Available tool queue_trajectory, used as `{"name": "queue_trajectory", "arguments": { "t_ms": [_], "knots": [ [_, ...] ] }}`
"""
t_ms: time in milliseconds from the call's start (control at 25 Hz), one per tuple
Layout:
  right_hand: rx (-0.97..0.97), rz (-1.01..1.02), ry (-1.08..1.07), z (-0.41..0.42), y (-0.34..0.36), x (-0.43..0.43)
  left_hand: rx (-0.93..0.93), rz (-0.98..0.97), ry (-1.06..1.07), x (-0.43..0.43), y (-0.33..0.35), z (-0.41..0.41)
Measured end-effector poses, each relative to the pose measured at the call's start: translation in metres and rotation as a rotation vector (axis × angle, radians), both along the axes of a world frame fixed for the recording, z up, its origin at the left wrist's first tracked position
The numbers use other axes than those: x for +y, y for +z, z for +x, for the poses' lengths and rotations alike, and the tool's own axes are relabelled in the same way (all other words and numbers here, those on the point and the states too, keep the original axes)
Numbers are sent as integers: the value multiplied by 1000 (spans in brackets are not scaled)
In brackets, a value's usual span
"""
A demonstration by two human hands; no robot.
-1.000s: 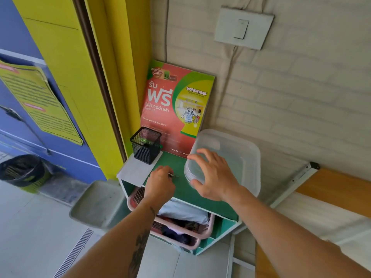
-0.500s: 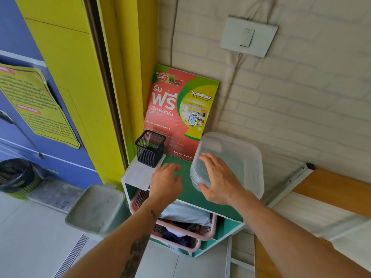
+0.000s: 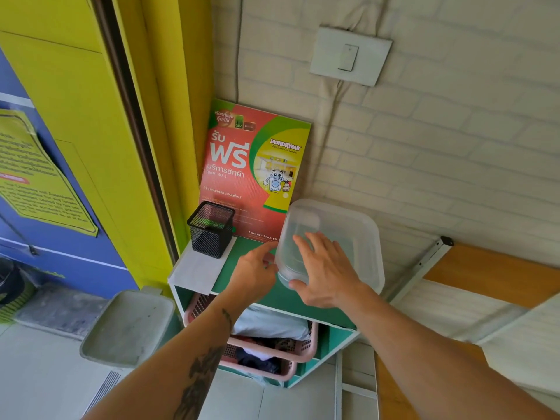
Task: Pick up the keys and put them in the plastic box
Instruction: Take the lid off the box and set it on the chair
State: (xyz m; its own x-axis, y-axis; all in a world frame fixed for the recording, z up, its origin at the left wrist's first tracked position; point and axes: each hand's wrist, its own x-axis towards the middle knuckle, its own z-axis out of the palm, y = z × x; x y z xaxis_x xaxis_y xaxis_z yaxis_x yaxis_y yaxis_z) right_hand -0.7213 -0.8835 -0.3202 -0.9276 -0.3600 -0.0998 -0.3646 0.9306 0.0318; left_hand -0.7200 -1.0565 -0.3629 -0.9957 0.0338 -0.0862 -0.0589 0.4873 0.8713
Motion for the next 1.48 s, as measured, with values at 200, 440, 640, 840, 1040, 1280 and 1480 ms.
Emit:
{"name": "queue_trajectory", "arguments": {
  "t_ms": [200, 440, 640, 840, 1040, 1280, 1480],
  "knots": [
    [27, 36, 20, 0, 7, -7, -47, -43, -72, -3, 6, -6],
    [60, 109, 113, -3, 20, -9, -76, -26, -81, -3, 8, -5],
    [59, 137, 170, -6, 30, -9, -113, -10, -84, -1, 13, -5],
    [55, 65, 148, -10, 45, -1, -125, -30, -89, -1, 19, -5],
    [55, -10, 111, -3, 45, 0, -122, -63, -68, 0, 21, -2],
    [85, -12, 135, -1, 50, 4, -154, -82, -45, -3, 20, 3],
    [75, -8, 120, 11, 29, 1, -86, -51, -12, -4, 25, 3]
  ]
}}
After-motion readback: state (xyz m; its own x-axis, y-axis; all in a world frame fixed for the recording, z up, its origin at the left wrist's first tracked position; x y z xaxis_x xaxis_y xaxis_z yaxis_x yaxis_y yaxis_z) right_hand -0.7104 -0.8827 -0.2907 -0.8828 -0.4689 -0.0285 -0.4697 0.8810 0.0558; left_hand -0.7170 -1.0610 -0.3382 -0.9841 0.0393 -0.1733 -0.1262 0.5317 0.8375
